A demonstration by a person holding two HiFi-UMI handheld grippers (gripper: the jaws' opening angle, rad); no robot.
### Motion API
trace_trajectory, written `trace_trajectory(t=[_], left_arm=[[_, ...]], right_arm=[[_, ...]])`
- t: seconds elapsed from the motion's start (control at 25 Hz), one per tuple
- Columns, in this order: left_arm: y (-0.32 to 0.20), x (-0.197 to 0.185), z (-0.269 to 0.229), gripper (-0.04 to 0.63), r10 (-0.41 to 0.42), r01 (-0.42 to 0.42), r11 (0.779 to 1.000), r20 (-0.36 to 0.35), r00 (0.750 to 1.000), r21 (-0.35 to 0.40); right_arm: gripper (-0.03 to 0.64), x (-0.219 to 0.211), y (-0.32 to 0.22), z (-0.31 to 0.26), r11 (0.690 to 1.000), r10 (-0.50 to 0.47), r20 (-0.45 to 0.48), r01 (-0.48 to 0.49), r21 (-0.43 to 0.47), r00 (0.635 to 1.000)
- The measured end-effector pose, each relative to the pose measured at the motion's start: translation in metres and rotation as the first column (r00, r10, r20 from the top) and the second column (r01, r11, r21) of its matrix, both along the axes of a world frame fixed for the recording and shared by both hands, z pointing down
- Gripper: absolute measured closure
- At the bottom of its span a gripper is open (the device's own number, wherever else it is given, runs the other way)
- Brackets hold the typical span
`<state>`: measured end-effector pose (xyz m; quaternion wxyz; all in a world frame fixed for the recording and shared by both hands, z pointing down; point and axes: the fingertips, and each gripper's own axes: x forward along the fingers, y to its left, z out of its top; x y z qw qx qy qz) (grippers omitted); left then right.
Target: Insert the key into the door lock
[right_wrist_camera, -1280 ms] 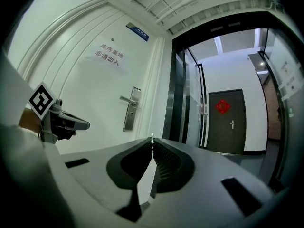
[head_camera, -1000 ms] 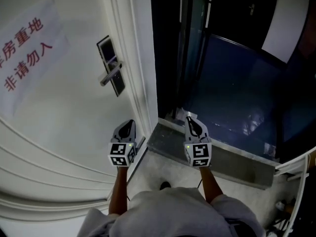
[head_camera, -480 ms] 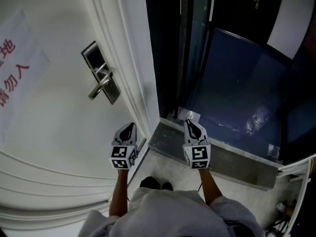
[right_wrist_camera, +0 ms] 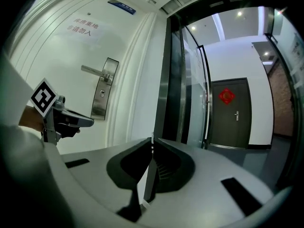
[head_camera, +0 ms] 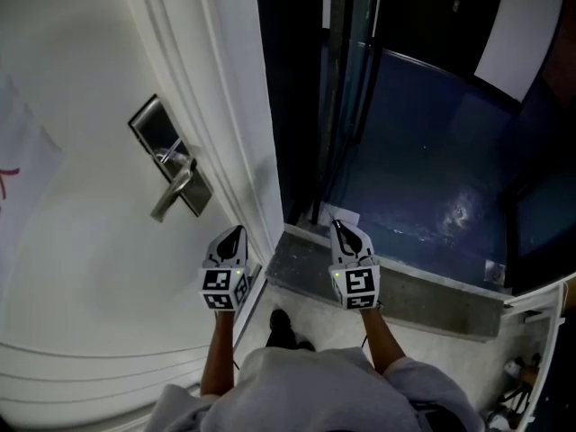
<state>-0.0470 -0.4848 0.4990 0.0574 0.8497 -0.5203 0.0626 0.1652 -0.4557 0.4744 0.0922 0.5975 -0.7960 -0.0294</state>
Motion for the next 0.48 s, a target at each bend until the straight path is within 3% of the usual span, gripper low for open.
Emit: trace_trajectory(t=[0.48], left_arm=[[-0.073,0.012,-0.004,0.578,0.15,-0.15,0.989,-0.035,0.988,0.006]], right_arm=[[0.588,-0.029,-0.082,-0.021,0.998,0.047,-0.04,-0.046,0.036,0.998]])
